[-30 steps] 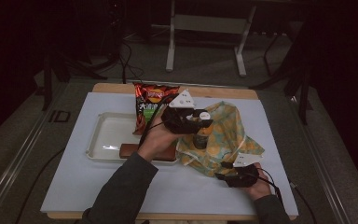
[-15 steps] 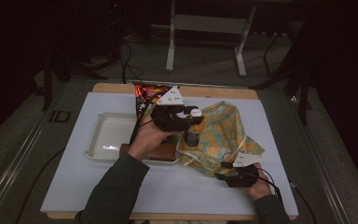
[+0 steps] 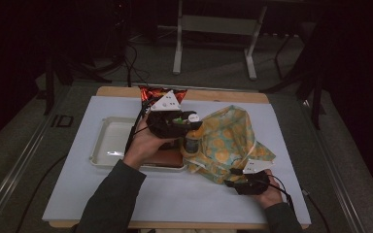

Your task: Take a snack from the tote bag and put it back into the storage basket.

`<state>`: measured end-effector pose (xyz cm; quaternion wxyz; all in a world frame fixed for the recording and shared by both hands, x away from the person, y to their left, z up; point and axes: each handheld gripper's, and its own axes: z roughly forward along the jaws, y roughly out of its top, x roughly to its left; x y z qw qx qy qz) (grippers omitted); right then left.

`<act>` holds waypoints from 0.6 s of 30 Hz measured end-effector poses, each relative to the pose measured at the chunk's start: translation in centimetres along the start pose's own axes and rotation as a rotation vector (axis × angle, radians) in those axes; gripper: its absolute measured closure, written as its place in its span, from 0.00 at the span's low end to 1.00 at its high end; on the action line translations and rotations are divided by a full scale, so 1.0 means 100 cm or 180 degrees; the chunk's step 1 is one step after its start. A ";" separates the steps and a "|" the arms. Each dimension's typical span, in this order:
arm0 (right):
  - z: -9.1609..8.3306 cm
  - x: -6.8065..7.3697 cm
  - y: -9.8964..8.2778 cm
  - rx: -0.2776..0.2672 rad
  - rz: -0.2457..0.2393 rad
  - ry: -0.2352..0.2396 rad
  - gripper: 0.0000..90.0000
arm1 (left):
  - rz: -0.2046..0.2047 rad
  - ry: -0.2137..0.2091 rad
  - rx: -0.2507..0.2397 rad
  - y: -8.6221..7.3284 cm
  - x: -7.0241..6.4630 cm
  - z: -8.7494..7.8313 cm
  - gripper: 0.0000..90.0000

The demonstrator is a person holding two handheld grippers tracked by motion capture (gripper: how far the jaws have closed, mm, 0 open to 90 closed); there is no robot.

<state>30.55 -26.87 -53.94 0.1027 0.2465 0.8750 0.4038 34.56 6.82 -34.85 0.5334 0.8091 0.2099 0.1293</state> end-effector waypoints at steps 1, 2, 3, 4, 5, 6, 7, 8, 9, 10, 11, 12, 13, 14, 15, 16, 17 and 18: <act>0.000 0.000 0.000 -0.0002 0.0003 0.0003 0.51 | -0.0004 0.0010 -0.0004 -0.001 0.001 -0.002 0.64; 0.000 0.000 0.000 -0.0003 0.0005 0.0007 0.51 | -0.0008 0.0016 -0.0006 -0.002 0.002 -0.004 0.64; 0.000 0.000 0.000 -0.0004 0.0007 0.0008 0.51 | -0.0014 0.0022 -0.0008 -0.003 0.002 -0.005 0.64; 0.000 0.000 0.000 -0.0004 0.0005 0.0007 0.51 | -0.0014 0.0029 -0.0013 -0.003 0.002 -0.007 0.64; 0.000 0.000 0.000 0.0001 0.0001 0.0004 0.51 | -0.0013 0.0044 -0.0021 -0.004 0.003 -0.011 0.64; 0.000 0.000 0.000 0.0001 0.0001 0.0004 0.51 | -0.0013 0.0044 -0.0021 -0.004 0.003 -0.011 0.64; 0.000 0.000 0.000 0.0002 0.0000 0.0003 0.51 | -0.0005 0.0058 -0.0018 -0.006 0.004 -0.014 0.64; 0.000 0.000 0.000 0.0002 0.0000 0.0003 0.51 | -0.0005 0.0058 -0.0018 -0.006 0.004 -0.014 0.64; 0.000 0.000 0.000 0.0002 -0.0001 0.0002 0.51 | -0.0007 0.0066 -0.0020 -0.007 0.005 -0.016 0.64; 0.000 0.000 0.000 0.0003 -0.0003 0.0003 0.51 | -0.0015 0.0076 -0.0023 -0.008 0.006 -0.018 0.64; 0.000 0.000 0.000 0.0003 -0.0003 0.0002 0.51 | -0.0030 0.0084 -0.0029 -0.010 0.008 -0.021 0.64; 0.000 0.000 0.000 0.0003 -0.0003 0.0002 0.51 | -0.0030 0.0084 -0.0029 -0.010 0.008 -0.021 0.64; 0.000 0.000 0.000 0.0002 -0.0002 0.0004 0.51 | -0.0025 0.0089 -0.0027 -0.011 0.009 -0.023 0.64; 0.000 0.000 0.000 0.0003 -0.0001 0.0003 0.51 | -0.0030 0.0100 -0.0036 -0.013 0.009 -0.025 0.64; 0.000 0.000 0.000 0.0003 -0.0004 0.0001 0.51 | -0.0038 0.0113 -0.0029 -0.014 0.011 -0.027 0.64; 0.000 0.000 0.000 0.0003 -0.0004 0.0001 0.51 | -0.0038 0.0113 -0.0029 -0.014 0.011 -0.027 0.64; 0.000 0.000 0.000 0.0003 -0.0005 -0.0002 0.51 | -0.0041 0.0130 -0.0021 -0.017 0.012 -0.031 0.64; 0.000 0.000 0.000 0.0003 -0.0005 -0.0002 0.51 | -0.0041 0.0130 -0.0021 -0.017 0.012 -0.031 0.64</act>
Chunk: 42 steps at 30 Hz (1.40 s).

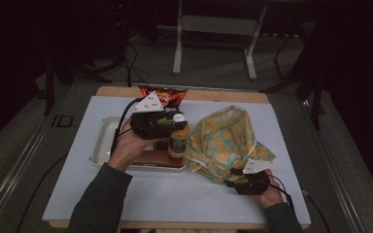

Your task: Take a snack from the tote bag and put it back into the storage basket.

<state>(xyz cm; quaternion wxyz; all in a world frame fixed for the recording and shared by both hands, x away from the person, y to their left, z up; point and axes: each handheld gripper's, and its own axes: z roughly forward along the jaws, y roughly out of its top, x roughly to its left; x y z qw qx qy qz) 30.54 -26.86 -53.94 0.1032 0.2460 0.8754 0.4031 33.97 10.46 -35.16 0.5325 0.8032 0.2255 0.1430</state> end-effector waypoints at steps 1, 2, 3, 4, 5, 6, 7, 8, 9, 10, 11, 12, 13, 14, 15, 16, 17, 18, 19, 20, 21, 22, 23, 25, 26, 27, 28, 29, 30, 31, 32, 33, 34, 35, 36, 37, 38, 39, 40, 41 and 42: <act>0.000 0.000 0.000 0.0000 -0.0001 -0.0001 0.51 | -0.0011 0.0020 -0.0007 -0.002 0.002 -0.004 0.64; 0.000 0.000 0.000 0.0000 -0.0001 -0.0001 0.51 | -0.0011 0.0020 -0.0007 -0.002 0.002 -0.004 0.64; 0.000 0.000 0.000 -0.0001 0.0002 0.0002 0.51 | -0.0027 0.0028 -0.0024 -0.003 0.002 -0.006 0.64; 0.000 0.000 0.000 -0.0001 0.0001 0.0002 0.51 | -0.0032 0.0041 -0.0032 -0.003 0.003 -0.008 0.64; 0.000 0.000 0.000 -0.0001 0.0001 0.0003 0.51 | -0.0037 0.0050 -0.0038 -0.004 0.004 -0.010 0.64; 0.000 0.000 0.000 0.0000 0.0003 0.0004 0.51 | -0.0040 0.0058 -0.0034 -0.005 0.005 -0.012 0.64; 0.000 0.000 0.000 -0.0001 0.0001 0.0001 0.51 | -0.0034 0.0073 -0.0032 -0.005 0.005 -0.014 0.64; 0.000 0.000 0.000 -0.0001 0.0001 0.0001 0.51 | -0.0034 0.0087 -0.0016 -0.006 0.006 -0.016 0.64; 0.000 0.000 0.000 -0.0001 0.0001 0.0001 0.51 | -0.0033 0.0100 -0.0013 -0.007 0.006 -0.018 0.64; 0.000 0.000 0.000 -0.0001 0.0001 0.0001 0.51 | -0.0033 0.0109 -0.0007 -0.008 0.007 -0.019 0.64; 0.000 0.000 0.000 0.0000 0.0000 -0.0001 0.51 | -0.0047 0.0132 -0.0013 -0.011 0.009 -0.024 0.64; 0.000 0.000 0.000 0.0000 0.0000 -0.0001 0.51 | -0.0047 0.0132 -0.0013 -0.011 0.009 -0.024 0.64; 0.000 0.000 0.000 -0.0001 0.0000 0.0001 0.51 | -0.0066 0.0147 -0.0009 -0.013 0.010 -0.028 0.64; 0.000 0.000 0.000 -0.0001 0.0000 0.0001 0.51 | -0.0066 0.0147 -0.0009 -0.013 0.010 -0.028 0.64; 0.000 0.000 0.000 -0.0002 0.0002 0.0002 0.51 | -0.0068 0.0160 -0.0006 -0.014 0.010 -0.029 0.64; 0.000 0.000 0.000 -0.0002 0.0002 0.0002 0.51 | -0.0063 0.0172 0.0003 -0.014 0.011 -0.031 0.64; 0.000 0.000 0.000 -0.0001 0.0001 0.0000 0.51 | -0.0061 0.0189 0.0009 -0.016 0.011 -0.034 0.64; 0.000 0.000 0.000 -0.0001 0.0001 0.0000 0.51 | -0.0061 0.0189 0.0009 -0.016 0.011 -0.034 0.64; 0.000 0.000 0.000 -0.0001 0.0002 0.0002 0.51 | -0.0061 0.0193 0.0010 -0.017 0.011 -0.036 0.64; 0.000 0.000 0.000 -0.0002 0.0003 0.0003 0.51 | -0.0067 0.0200 0.0001 -0.018 0.011 -0.037 0.64; 0.000 0.000 0.000 0.0000 0.0003 0.0001 0.51 | -0.0071 0.0209 0.0003 -0.019 0.012 -0.039 0.64; 0.000 0.000 0.000 0.0000 0.0003 0.0001 0.51 | -0.0080 0.0213 0.0006 -0.020 0.012 -0.041 0.64; 0.000 0.000 0.000 -0.0001 0.0003 0.0003 0.51 | -0.0089 0.0223 0.0002 -0.021 0.013 -0.043 0.64; 0.000 0.000 0.000 0.0000 0.0004 0.0001 0.51 | -0.0088 0.0244 0.0005 -0.023 0.013 -0.046 0.64; 0.000 0.000 0.000 -0.0003 0.0007 0.0004 0.51 | -0.0091 0.0254 0.0007 -0.024 0.013 -0.047 0.64; 0.000 0.000 0.000 -0.0003 0.0010 0.0007 0.51 | -0.0093 0.0262 0.0009 -0.025 0.013 -0.049 0.64; 0.000 0.000 0.000 -0.0003 0.0010 0.0007 0.51 | -0.0093 0.0262 0.0009 -0.025 0.013 -0.049 0.64; 0.000 -0.001 0.000 -0.0001 0.0012 0.0012 0.51 | -0.0103 0.0268 -0.0001 -0.027 0.014 -0.052 0.64; 0.000 -0.001 0.000 -0.0001 0.0012 0.0012 0.51 | -0.0103 0.0268 -0.0001 -0.027 0.014 -0.052 0.64; 0.000 -0.001 0.000 -0.0001 0.0013 0.0011 0.51 | -0.0103 0.0270 -0.0007 -0.027 0.014 -0.053 0.64; 0.000 -0.001 0.000 -0.0001 0.0013 0.0011 0.51 | -0.0111 0.0275 -0.0008 -0.028 0.014 -0.053 0.64; 0.000 -0.001 0.000 -0.0003 0.0014 0.0013 0.51 | -0.0120 0.0281 -0.0009 -0.030 0.014 -0.054 0.64; 0.000 -0.001 0.000 -0.0003 0.0014 0.0013 0.51 | -0.0129 0.0289 -0.0013 -0.031 0.015 -0.055 0.64; 0.000 -0.001 0.000 -0.0003 0.0022 0.0016 0.51 | -0.0136 0.0296 -0.0012 -0.032 0.015 -0.056 0.64; 0.000 -0.001 0.000 -0.0003 0.0022 0.0016 0.51 | -0.0135 0.0302 -0.0009 -0.033 0.016 -0.057 0.64; 0.000 -0.001 0.000 -0.0002 0.0024 0.0016 0.51 | -0.0148 0.0309 -0.0017 -0.033 0.016 -0.058 0.64; 0.000 -0.001 0.000 -0.0005 0.0020 0.0015 0.51 | -0.0150 0.0318 -0.0018 -0.034 0.017 -0.059 0.64; 0.000 -0.001 0.000 -0.0003 0.0024 0.0016 0.51 | -0.0152 0.0329 -0.0017 -0.034 0.017 -0.061 0.64; 0.000 -0.001 0.000 -0.0005 0.0023 0.0017 0.51 | -0.0158 0.0335 -0.0027 -0.035 0.017 -0.061 0.64; 0.000 -0.001 0.000 -0.0003 0.0026 0.0017 0.51 | -0.0156 0.0343 -0.0026 -0.035 0.018 -0.062 0.64; 0.000 -0.001 0.000 -0.0003 0.0027 0.0017 0.51 | -0.0155 0.0345 -0.0029 -0.035 0.018 -0.063 0.64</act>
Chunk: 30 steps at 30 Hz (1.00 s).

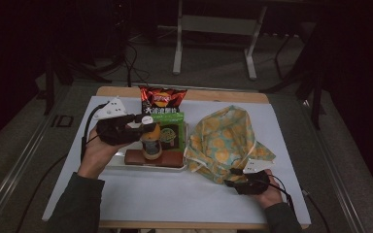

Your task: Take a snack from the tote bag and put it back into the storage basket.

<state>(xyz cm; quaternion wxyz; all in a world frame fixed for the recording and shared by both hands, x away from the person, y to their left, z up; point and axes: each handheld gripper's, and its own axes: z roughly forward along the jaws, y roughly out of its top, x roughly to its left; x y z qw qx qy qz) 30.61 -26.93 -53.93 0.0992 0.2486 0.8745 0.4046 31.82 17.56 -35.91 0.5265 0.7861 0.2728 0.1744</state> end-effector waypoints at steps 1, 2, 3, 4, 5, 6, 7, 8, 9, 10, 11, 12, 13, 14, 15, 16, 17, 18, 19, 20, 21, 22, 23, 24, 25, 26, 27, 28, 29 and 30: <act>0.000 0.000 0.000 -0.0001 -0.0002 0.0000 0.51 | -0.0001 0.0007 0.0006 0.000 0.001 -0.002 0.64; 0.000 0.000 0.000 -0.0001 0.0000 0.0000 0.51 | 0.0002 0.0009 -0.0003 0.000 0.001 -0.003 0.64; 0.000 0.000 0.000 0.0000 -0.0001 -0.0001 0.51 | 0.0004 0.0014 -0.0004 -0.001 0.001 -0.004 0.64; 0.000 0.000 0.000 -0.0001 -0.0005 -0.0003 0.51 | 0.0009 0.0020 -0.0001 -0.001 0.002 -0.005 0.64; 0.000 0.000 0.000 0.0000 -0.0007 -0.0003 0.51 | 0.0015 0.0025 0.0001 -0.001 0.002 -0.007 0.64; 0.000 0.000 0.000 0.0000 -0.0007 -0.0003 0.51 | 0.0014 0.0025 0.0004 -0.002 0.003 -0.008 0.64; 0.000 0.000 0.000 0.0000 -0.0010 -0.0004 0.51 | 0.0017 0.0039 0.0012 -0.003 0.004 -0.010 0.64; 0.000 0.000 0.000 0.0000 -0.0010 -0.0004 0.51 | 0.0017 0.0039 0.0012 -0.003 0.004 -0.010 0.64; 0.000 0.000 0.000 0.0000 -0.0009 -0.0002 0.51 | 0.0016 0.0053 0.0017 -0.004 0.005 -0.012 0.64; 0.000 0.000 0.000 0.0000 -0.0009 -0.0002 0.51 | 0.0018 0.0059 0.0019 -0.005 0.006 -0.013 0.64; 0.000 0.000 0.000 0.0001 -0.0011 -0.0003 0.51 | 0.0016 0.0069 0.0024 -0.006 0.007 -0.014 0.64; 0.000 0.000 0.000 0.0001 -0.0011 -0.0003 0.51 | 0.0021 0.0070 0.0025 -0.006 0.008 -0.015 0.64; 0.000 0.000 0.000 0.0002 -0.0012 -0.0006 0.51 | 0.0021 0.0082 0.0029 -0.008 0.010 -0.017 0.64; 0.000 0.000 0.000 0.0002 -0.0012 -0.0006 0.51 | 0.0021 0.0082 0.0029 -0.008 0.010 -0.017 0.64; 0.000 0.000 0.000 0.0001 -0.0012 -0.0006 0.51 | 0.0030 0.0086 0.0034 -0.009 0.011 -0.019 0.64; 0.000 0.000 0.000 0.0001 -0.0012 -0.0006 0.51 | 0.0030 0.0086 0.0034 -0.009 0.011 -0.019 0.64; 0.000 0.000 0.000 0.0001 -0.0013 -0.0006 0.51 | 0.0033 0.0099 0.0025 -0.010 0.012 -0.021 0.64; 0.000 0.000 0.000 0.0001 -0.0013 -0.0006 0.51 | 0.0035 0.0104 0.0023 -0.011 0.013 -0.022 0.64; 0.000 0.000 0.000 0.0002 -0.0013 -0.0006 0.51 | 0.0034 0.0113 0.0019 -0.012 0.014 -0.024 0.64; 0.000 0.000 0.000 0.0002 -0.0012 -0.0006 0.51 | 0.0025 0.0118 0.0018 -0.012 0.015 -0.025 0.64; 0.000 0.000 0.000 0.0001 -0.0012 -0.0006 0.51 | 0.0019 0.0130 0.0024 -0.013 0.016 -0.026 0.64; 0.000 0.000 0.000 -0.0001 -0.0012 -0.0008 0.51 | 0.0015 0.0141 0.0029 -0.014 0.017 -0.027 0.64; 0.000 0.000 0.000 -0.0001 -0.0012 -0.0009 0.51 | 0.0018 0.0161 0.0048 -0.016 0.019 -0.028 0.64; 0.000 0.000 0.000 0.0002 -0.0012 -0.0006 0.51 | 0.0005 0.0173 0.0043 -0.017 0.020 -0.029 0.64; 0.000 0.000 0.000 0.0001 -0.0013 -0.0006 0.51 | -0.0006 0.0186 0.0044 -0.018 0.021 -0.030 0.64; 0.000 0.000 0.000 0.0001 -0.0012 -0.0006 0.51 | -0.0010 0.0190 0.0048 -0.019 0.022 -0.031 0.64; 0.000 0.000 0.000 0.0002 -0.0012 -0.0006 0.51 | -0.0016 0.0201 0.0045 -0.020 0.023 -0.032 0.64; 0.000 0.000 0.000 0.0001 -0.0013 -0.0006 0.51 | -0.0020 0.0208 0.0043 -0.021 0.024 -0.033 0.64; 0.000 0.000 0.000 0.0001 -0.0012 -0.0006 0.51 | -0.0026 0.0215 0.0049 -0.022 0.025 -0.034 0.64; 0.000 0.000 0.000 0.0001 -0.0012 -0.0006 0.51 | -0.0035 0.0225 0.0055 -0.023 0.026 -0.035 0.64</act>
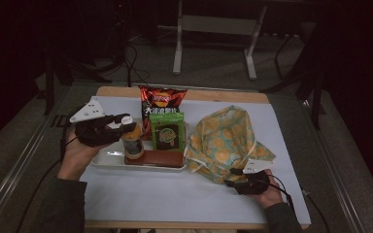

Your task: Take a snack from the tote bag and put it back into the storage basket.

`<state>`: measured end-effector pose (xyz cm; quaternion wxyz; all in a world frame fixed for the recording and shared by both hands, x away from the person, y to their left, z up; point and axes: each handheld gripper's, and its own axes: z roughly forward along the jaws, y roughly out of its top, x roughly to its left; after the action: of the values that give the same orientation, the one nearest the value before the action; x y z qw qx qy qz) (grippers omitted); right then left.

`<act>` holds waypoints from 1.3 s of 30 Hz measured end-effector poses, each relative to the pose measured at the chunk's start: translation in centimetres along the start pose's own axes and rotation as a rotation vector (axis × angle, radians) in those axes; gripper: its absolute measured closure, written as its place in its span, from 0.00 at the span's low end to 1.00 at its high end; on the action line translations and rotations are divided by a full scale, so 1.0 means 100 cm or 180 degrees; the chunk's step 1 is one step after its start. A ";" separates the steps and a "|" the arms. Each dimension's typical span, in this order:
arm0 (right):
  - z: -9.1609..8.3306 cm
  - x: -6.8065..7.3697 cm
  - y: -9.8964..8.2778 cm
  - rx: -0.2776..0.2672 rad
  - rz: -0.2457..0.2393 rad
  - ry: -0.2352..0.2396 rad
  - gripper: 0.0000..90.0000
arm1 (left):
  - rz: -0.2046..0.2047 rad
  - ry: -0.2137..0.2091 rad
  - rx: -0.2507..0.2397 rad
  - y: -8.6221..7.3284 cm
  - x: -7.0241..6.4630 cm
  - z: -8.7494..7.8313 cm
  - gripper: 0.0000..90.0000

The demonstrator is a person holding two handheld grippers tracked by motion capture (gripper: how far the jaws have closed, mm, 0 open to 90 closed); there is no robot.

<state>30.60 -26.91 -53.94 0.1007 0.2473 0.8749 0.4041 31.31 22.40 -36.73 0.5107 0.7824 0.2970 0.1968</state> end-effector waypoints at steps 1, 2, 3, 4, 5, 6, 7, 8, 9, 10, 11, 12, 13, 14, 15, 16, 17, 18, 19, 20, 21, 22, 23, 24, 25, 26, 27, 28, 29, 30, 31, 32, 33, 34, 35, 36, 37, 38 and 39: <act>0.000 0.000 0.000 0.0001 0.0000 -0.0001 0.51 | -0.0010 0.0012 0.0001 -0.001 0.001 -0.002 0.64; 0.000 0.000 0.000 0.0001 0.0000 -0.0001 0.51 | -0.0011 0.0028 0.0012 -0.003 0.003 -0.003 0.64; 0.000 0.000 0.000 0.0001 -0.0001 0.0000 0.51 | -0.0022 0.0044 0.0016 -0.004 0.004 -0.005 0.64; 0.000 0.000 0.000 0.0001 -0.0001 0.0000 0.51 | -0.0026 0.0053 0.0019 -0.005 0.005 -0.006 0.64; 0.000 0.000 0.000 0.0001 0.0000 0.0000 0.51 | -0.0038 0.0067 0.0014 -0.006 0.006 -0.007 0.64; 0.000 0.000 0.000 0.0000 0.0000 -0.0001 0.51 | -0.0034 0.0075 0.0021 -0.007 0.007 -0.008 0.64; 0.000 0.000 0.000 0.0003 0.0004 0.0001 0.51 | -0.0042 0.0094 0.0019 -0.008 0.009 -0.011 0.64; 0.000 0.000 0.000 0.0003 0.0004 0.0001 0.51 | -0.0054 0.0109 0.0007 -0.009 0.010 -0.012 0.64; 0.000 0.000 0.000 0.0001 -0.0001 0.0000 0.51 | -0.0072 0.0139 -0.0003 -0.010 0.012 -0.016 0.64; 0.000 0.000 0.000 0.0001 -0.0001 0.0000 0.51 | -0.0072 0.0139 -0.0003 -0.010 0.012 -0.016 0.64; 0.000 0.000 0.000 -0.0003 0.0003 0.0002 0.51 | -0.0075 0.0155 -0.0003 -0.011 0.014 -0.018 0.64; 0.000 0.000 0.000 0.0000 0.0004 0.0003 0.51 | -0.0080 0.0169 0.0002 -0.012 0.015 -0.020 0.64; 0.000 0.000 0.000 0.0001 0.0001 0.0000 0.51 | -0.0090 0.0187 0.0003 -0.013 0.016 -0.022 0.64; 0.000 0.000 0.000 0.0000 0.0000 0.0000 0.51 | -0.0086 0.0196 0.0011 -0.014 0.017 -0.023 0.64; 0.000 0.000 0.000 0.0000 0.0004 0.0000 0.51 | -0.0099 0.0211 0.0009 -0.015 0.018 -0.024 0.64; 0.000 0.000 0.000 0.0000 0.0004 0.0000 0.51 | -0.0102 0.0219 0.0008 -0.016 0.018 -0.025 0.64; 0.000 0.000 0.000 -0.0001 0.0006 0.0005 0.51 | -0.0114 0.0251 0.0030 -0.019 0.021 -0.028 0.64; 0.000 0.000 0.000 -0.0001 0.0006 0.0005 0.51 | -0.0114 0.0251 0.0030 -0.019 0.021 -0.028 0.64; 0.000 0.000 0.000 -0.0002 0.0006 0.0004 0.51 | -0.0133 0.0263 0.0032 -0.021 0.022 -0.029 0.64; 0.000 0.000 0.000 -0.0001 0.0005 0.0003 0.51 | -0.0140 0.0275 0.0039 -0.023 0.023 -0.029 0.64; 0.000 0.000 0.000 -0.0002 0.0005 0.0004 0.51 | -0.0150 0.0282 0.0042 -0.025 0.025 -0.030 0.64; 0.000 0.000 0.000 -0.0001 0.0007 0.0005 0.51 | -0.0152 0.0286 0.0049 -0.027 0.025 -0.030 0.64; 0.000 0.000 0.000 -0.0003 0.0003 0.0005 0.51 | -0.0162 0.0294 0.0061 -0.028 0.026 -0.030 0.64; 0.000 0.000 0.000 -0.0006 0.0008 0.0007 0.51 | -0.0171 0.0301 0.0059 -0.029 0.026 -0.030 0.64; 0.000 0.000 0.000 -0.0006 0.0008 0.0006 0.51 | -0.0174 0.0302 0.0054 -0.030 0.027 -0.031 0.64; 0.000 0.000 0.000 -0.0006 0.0008 0.0006 0.51 | -0.0183 0.0294 0.0033 -0.031 0.028 -0.031 0.64; 0.000 0.000 0.000 -0.0006 0.0006 0.0005 0.51 | -0.0195 0.0291 0.0018 -0.032 0.029 -0.032 0.64; 0.000 0.000 0.000 -0.0007 0.0004 0.0004 0.51 | -0.0193 0.0292 0.0014 -0.033 0.029 -0.033 0.64; 0.000 0.000 0.000 -0.0007 0.0004 0.0003 0.51 | -0.0193 0.0289 0.0006 -0.034 0.030 -0.034 0.64; 0.000 0.000 0.000 -0.0006 0.0006 0.0005 0.51 | -0.0198 0.0292 0.0000 -0.034 0.030 -0.035 0.64; 0.000 0.000 0.000 -0.0007 0.0008 0.0006 0.51 | -0.0191 0.0295 0.0003 -0.035 0.031 -0.035 0.64; 0.000 0.000 0.000 -0.0006 0.0008 0.0006 0.51 | -0.0191 0.0304 0.0009 -0.036 0.031 -0.036 0.64; 0.000 0.000 0.000 -0.0006 0.0006 0.0005 0.51 | -0.0182 0.0312 0.0022 -0.037 0.031 -0.036 0.64; 0.000 0.000 0.000 -0.0006 0.0003 0.0003 0.51 | -0.0177 0.0311 0.0032 -0.038 0.031 -0.035 0.64; 0.000 0.000 0.000 -0.0006 0.0006 0.0004 0.51 | -0.0182 0.0312 0.0054 -0.039 0.031 -0.034 0.64; 0.000 0.000 0.000 -0.0005 0.0007 0.0005 0.51 | -0.0179 0.0297 0.0073 -0.040 0.031 -0.033 0.64; 0.000 0.000 0.000 -0.0007 0.0007 0.0005 0.51 | -0.0180 0.0281 0.0091 -0.042 0.031 -0.031 0.64; 0.000 0.000 0.000 -0.0006 0.0005 0.0003 0.51 | -0.0191 0.0265 0.0100 -0.044 0.031 -0.029 0.64; 0.000 0.000 0.000 -0.0003 0.0003 0.0000 0.51 | -0.0192 0.0251 0.0093 -0.047 0.031 -0.027 0.64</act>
<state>30.60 -26.90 -53.95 0.1006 0.2476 0.8746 0.4045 30.74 27.69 -39.92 0.4928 0.7722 0.3433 0.2076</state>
